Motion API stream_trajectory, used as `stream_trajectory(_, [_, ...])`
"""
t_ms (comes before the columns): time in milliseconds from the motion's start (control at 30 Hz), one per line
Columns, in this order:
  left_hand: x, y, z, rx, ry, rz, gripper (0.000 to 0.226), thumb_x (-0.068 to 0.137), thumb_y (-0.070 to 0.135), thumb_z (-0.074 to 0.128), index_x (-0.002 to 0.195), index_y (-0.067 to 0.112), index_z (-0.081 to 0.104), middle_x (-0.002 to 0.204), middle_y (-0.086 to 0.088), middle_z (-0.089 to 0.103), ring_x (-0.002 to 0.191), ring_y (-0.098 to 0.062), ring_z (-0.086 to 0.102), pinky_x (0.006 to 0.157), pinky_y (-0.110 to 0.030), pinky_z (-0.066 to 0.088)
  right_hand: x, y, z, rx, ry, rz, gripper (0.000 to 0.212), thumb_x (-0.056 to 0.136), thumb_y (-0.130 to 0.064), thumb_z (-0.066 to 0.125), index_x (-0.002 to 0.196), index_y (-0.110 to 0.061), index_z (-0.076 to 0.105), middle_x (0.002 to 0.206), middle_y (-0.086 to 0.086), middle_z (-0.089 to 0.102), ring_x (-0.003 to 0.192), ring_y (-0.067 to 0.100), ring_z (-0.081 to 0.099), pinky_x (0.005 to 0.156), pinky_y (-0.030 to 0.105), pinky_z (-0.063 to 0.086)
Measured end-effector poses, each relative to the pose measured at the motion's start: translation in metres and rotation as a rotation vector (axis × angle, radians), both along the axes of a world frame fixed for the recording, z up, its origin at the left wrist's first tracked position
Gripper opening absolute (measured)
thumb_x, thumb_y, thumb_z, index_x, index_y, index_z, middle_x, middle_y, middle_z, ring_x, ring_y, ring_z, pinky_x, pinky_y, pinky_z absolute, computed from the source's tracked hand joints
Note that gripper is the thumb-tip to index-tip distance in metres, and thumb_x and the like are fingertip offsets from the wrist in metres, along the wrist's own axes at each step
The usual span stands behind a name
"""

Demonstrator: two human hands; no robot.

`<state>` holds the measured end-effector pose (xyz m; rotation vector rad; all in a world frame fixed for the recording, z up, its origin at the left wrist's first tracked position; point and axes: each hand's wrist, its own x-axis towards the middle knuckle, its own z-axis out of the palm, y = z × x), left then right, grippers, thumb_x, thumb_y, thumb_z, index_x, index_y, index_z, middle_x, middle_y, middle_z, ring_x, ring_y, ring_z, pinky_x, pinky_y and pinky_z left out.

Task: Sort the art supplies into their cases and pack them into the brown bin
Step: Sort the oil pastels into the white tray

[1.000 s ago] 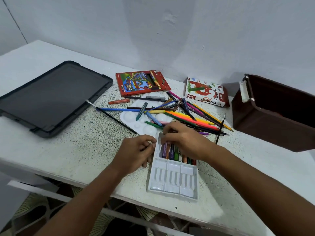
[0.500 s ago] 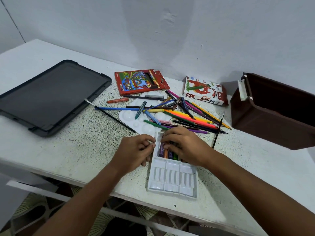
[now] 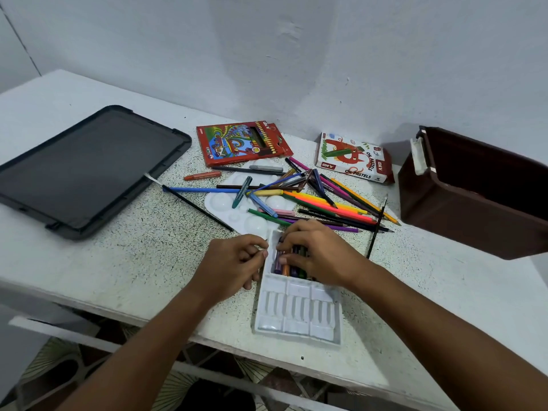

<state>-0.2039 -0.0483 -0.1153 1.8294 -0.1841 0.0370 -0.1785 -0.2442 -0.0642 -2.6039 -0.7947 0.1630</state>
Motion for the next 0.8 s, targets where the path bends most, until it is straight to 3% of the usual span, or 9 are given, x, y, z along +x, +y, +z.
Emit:
stream_trajectory(233, [0.001, 0.0, -0.001, -0.012, 0.017, 0.003, 0.011, 0.083, 0.001, 0.068, 0.086, 0.011, 0.071, 0.051, -0.004, 0.063, 0.032, -0.021, 0.051, 0.038, -0.027, 0.045, 0.004, 0.011, 0.018, -0.087, 0.104, -0.029, 0.019, 0.086, -0.031, 0.07, 0.099, -0.018, 0.072, 0.105, -0.003, 0.059, 0.098, 0.012, 0.052, 0.079, 0.027, 0.042])
stream_trajectory(300, [0.001, 0.0, 0.0, -0.024, 0.027, 0.001, 0.011, 0.084, 0.001, 0.068, 0.087, 0.011, 0.072, 0.052, -0.005, 0.063, 0.032, -0.021, 0.051, 0.038, -0.027, 0.046, 0.01, 0.007, 0.028, 0.009, 0.164, -0.136, 0.018, 0.09, -0.034, 0.065, 0.099, -0.021, 0.073, 0.104, -0.006, 0.063, 0.092, 0.008, 0.056, 0.079, 0.026, 0.045])
stream_trajectory(400, [0.0, 0.0, 0.001, -0.012, 0.026, -0.007, 0.01, 0.085, 0.003, 0.068, 0.089, 0.011, 0.072, 0.053, -0.006, 0.064, 0.033, -0.02, 0.052, 0.038, -0.028, 0.047, 0.043, -0.007, 0.034, 0.108, 0.076, -0.433, 0.021, 0.095, -0.027, 0.059, 0.111, -0.019, 0.068, 0.111, -0.003, 0.065, 0.091, 0.009, 0.055, 0.08, 0.023, 0.041])
stream_trajectory(533, [0.0, 0.0, 0.002, 0.002, 0.017, -0.002, 0.01, 0.085, 0.004, 0.068, 0.089, 0.013, 0.072, 0.052, -0.005, 0.063, 0.033, -0.021, 0.052, 0.039, -0.029, 0.047, 0.094, -0.027, 0.028, -0.001, 0.028, -0.708, 0.024, 0.095, -0.024, 0.057, 0.114, -0.012, 0.064, 0.112, 0.012, 0.067, 0.093, 0.023, 0.06, 0.076, 0.024, 0.041])
stream_trajectory(633, [-0.001, 0.001, 0.002, 0.013, 0.008, -0.005, 0.01, 0.085, 0.004, 0.068, 0.089, 0.012, 0.072, 0.051, -0.005, 0.063, 0.033, -0.021, 0.053, 0.038, -0.029, 0.047, 0.114, -0.026, 0.021, -0.087, 0.068, -0.759, 0.025, 0.094, -0.026, 0.06, 0.11, -0.008, 0.065, 0.108, 0.015, 0.066, 0.095, 0.03, 0.061, 0.077, 0.031, 0.048])
stream_trajectory(800, [-0.001, 0.001, 0.003, 0.001, 0.014, -0.006, 0.009, 0.085, 0.003, 0.067, 0.089, 0.01, 0.072, 0.051, -0.004, 0.063, 0.032, -0.019, 0.052, 0.038, -0.029, 0.047, 0.126, -0.014, 0.017, -0.202, 0.061, -0.825, 0.012, 0.091, -0.015, 0.062, 0.093, -0.004, 0.059, 0.084, 0.011, 0.057, 0.076, 0.028, 0.052, 0.062, 0.029, 0.039])
